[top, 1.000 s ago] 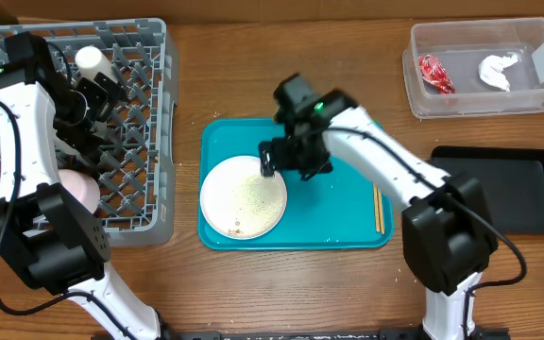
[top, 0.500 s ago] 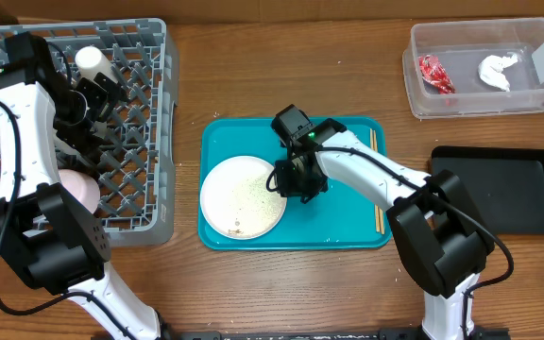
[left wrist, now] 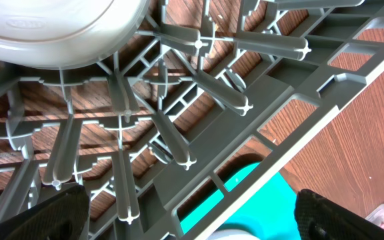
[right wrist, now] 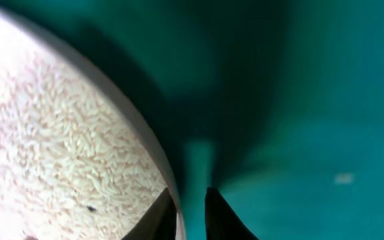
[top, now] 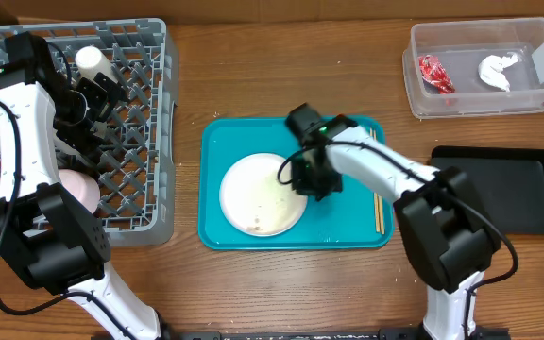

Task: Sort waste into correct bins and load items into the dishwasher
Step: 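Grasp the white plate's rim with the right gripper and lift it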

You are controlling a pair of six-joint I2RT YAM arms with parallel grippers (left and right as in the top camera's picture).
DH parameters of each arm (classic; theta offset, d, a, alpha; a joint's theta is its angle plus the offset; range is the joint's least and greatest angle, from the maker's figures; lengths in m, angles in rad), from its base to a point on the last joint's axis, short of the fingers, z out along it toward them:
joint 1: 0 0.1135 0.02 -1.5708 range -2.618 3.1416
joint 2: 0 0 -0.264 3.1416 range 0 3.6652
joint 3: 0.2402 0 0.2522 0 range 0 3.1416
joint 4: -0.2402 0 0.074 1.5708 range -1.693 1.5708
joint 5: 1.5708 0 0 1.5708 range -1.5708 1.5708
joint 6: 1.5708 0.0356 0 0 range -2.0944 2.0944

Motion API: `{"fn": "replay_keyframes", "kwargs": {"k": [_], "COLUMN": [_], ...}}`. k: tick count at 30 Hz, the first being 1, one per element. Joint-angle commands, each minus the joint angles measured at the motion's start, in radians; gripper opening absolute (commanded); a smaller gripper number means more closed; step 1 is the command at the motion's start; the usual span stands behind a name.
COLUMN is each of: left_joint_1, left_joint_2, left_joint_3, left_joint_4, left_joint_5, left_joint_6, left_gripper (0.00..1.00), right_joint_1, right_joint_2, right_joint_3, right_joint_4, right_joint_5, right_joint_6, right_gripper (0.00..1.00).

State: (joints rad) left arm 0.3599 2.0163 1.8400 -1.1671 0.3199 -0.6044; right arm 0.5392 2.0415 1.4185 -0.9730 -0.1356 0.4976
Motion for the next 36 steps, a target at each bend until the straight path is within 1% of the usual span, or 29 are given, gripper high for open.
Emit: {"fn": "replay_keyframes", "kwargs": {"k": [1, 5, 6, 9, 11, 13, 16, 17, 19, 21, 23, 25, 27, 30, 31, 35, 36], "left_joint_1": [-0.008, -0.007, -0.007, -0.007, -0.007, -0.007, -0.007, -0.007, -0.007, -0.007, -0.007, -0.007, -0.007, -0.007, -0.007, -0.007, -0.007], "left_joint_2": [0.015, 0.015, 0.015, 0.015, 0.015, 0.015, 0.015, 0.015, 0.015, 0.015, 0.015, 0.015, 0.015, 0.015, 0.015, 0.015, 0.015], "left_joint_3": [0.008, 0.008, 0.008, 0.008, 0.008, 0.008, 0.008, 0.008, 0.008, 0.008, 0.008, 0.008, 0.008, 0.008, 0.008, 0.008, 0.008], "left_joint_4": [-0.003, -0.003, -0.003, -0.003, -0.003, -0.003, -0.003, -0.003, -0.003, -0.003, -0.003, -0.003, -0.003, -0.003, -0.003, -0.003, -0.003], "left_joint_5": [0.010, 0.010, 0.010, 0.010, 0.010, 0.010, 0.010, 0.010, 0.010, 0.010, 0.010, 0.010, 0.010, 0.010, 0.010, 0.010, 0.010], "left_joint_6": [-0.017, -0.017, -0.017, -0.017, -0.017, -0.017, -0.017, -0.017, -0.017, -0.017, -0.017, -0.017, -0.017, -0.017, -0.017, -0.017, -0.017], "left_gripper": [1.00, 1.00, 1.00, 1.00, 1.00, 1.00, 1.00, 1.00, 1.00, 1.00, 1.00, 1.00, 1.00, 1.00, 1.00, 1.00, 1.00], "right_joint_1": [-0.093, -0.177, -0.189, -0.220, -0.221, -0.208, -0.157, -0.127, -0.076, 0.017, 0.085, 0.159, 0.224, 0.296, 0.317, 0.367, 0.373], "right_joint_2": [-0.002, -0.025, -0.033, -0.070, -0.096, -0.125, -0.156, -0.156, -0.153, -0.142, -0.126, -0.096, -0.064, -0.016, 0.003, 0.070, 0.083], "right_joint_3": [0.013, 0.076, 0.093, 0.169, 0.211, 0.235, 0.240, 0.239, 0.231, 0.209, 0.202, 0.202, 0.202, 0.202, 0.202, 0.202, 0.202], "right_joint_4": [-0.031, -0.101, -0.117, -0.187, -0.227, -0.241, -0.219, -0.212, -0.185, -0.108, -0.064, -0.037, -0.026, -0.019, -0.017, -0.019, -0.020], "right_joint_5": [0.050, 0.049, 0.049, 0.043, 0.037, -0.006, -0.134, -0.145, -0.146, -0.133, -0.078, 0.024, 0.130, 0.259, 0.294, 0.409, 0.431], "right_joint_6": [0.007, -0.032, -0.041, -0.083, -0.087, -0.110, -0.203, -0.203, -0.198, -0.184, -0.183, -0.183, -0.183, -0.183, -0.183, -0.140, -0.130], "right_gripper": [0.13, 0.13, 0.14, 0.29, 0.34, 0.37, 0.56, 0.59, 0.59, 0.61, 0.75, 0.84, 0.86, 0.87, 0.86, 0.78, 0.77]}}
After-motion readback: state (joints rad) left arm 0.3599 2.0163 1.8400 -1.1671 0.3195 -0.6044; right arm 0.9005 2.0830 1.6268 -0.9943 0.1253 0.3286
